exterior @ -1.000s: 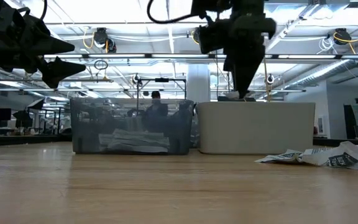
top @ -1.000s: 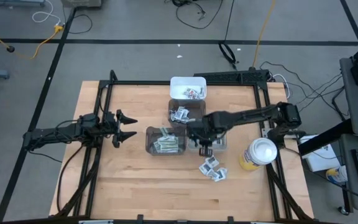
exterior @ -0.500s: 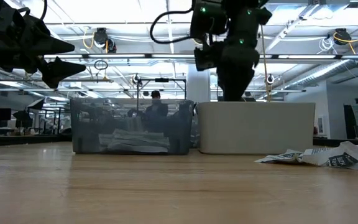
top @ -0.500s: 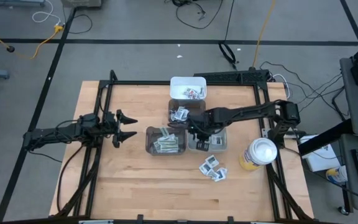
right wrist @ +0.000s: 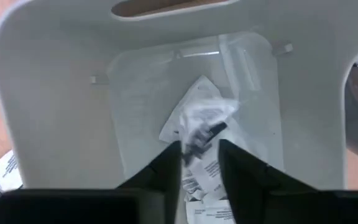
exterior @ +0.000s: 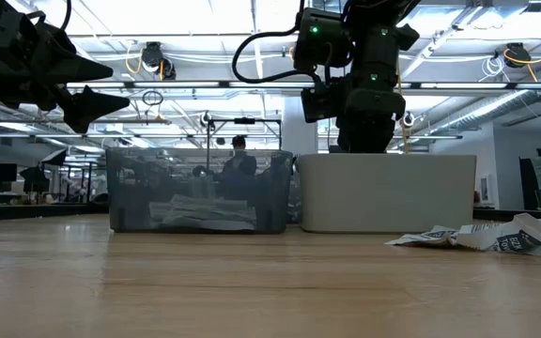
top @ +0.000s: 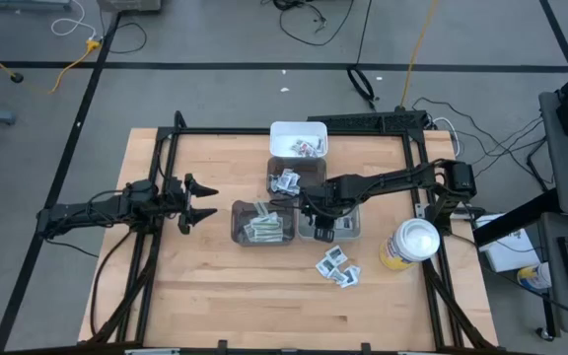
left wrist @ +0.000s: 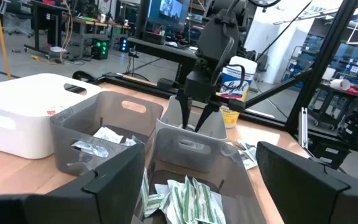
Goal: Pick & Place First Aid Supplies
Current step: Put the white towelette pack into the gray bin
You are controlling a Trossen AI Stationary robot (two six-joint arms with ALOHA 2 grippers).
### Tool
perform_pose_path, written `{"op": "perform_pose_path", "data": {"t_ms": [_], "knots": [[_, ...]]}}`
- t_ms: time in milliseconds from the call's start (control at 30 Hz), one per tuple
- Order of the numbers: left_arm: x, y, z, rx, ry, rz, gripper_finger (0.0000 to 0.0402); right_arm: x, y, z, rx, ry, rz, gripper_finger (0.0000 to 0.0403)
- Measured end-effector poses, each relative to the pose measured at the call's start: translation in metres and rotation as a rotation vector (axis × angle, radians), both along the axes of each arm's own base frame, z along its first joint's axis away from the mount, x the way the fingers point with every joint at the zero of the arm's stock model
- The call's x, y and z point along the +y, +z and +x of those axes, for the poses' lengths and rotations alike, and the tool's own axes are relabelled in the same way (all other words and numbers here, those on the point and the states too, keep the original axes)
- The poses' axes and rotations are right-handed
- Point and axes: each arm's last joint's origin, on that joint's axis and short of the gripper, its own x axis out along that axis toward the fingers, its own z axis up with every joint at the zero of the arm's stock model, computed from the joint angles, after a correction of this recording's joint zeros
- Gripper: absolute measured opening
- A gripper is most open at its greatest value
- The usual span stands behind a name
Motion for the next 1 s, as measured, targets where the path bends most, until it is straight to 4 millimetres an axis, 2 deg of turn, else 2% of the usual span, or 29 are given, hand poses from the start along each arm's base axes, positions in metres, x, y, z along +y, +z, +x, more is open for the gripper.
{"op": "perform_pose_path", "data": {"t_ms": [233,367,567,1000], "knots": [[0.000,0.000,0.000,-0.001,0.001,0.000,0.0310,-0.001,0.000,0.000,0.000,0.011,-0.005,0.0209],[0.000,0.000,0.000,0.000,0.001,0.000,0.0310,-0.001,0.001,0.000,0.005,0.022,-0.009,0.0243],[0.000,0.000,0.000,0.000,0.000,0.000,0.0310,-0.001,0.027,-0.007,-0.027,0.011,-0.005,0.0249],[0.000,0.000,0.000,0.000,0.000,0.000,0.0310,0.003,0.057,-0.028,-0.048,-0.053,0.017,0.0237]]}}
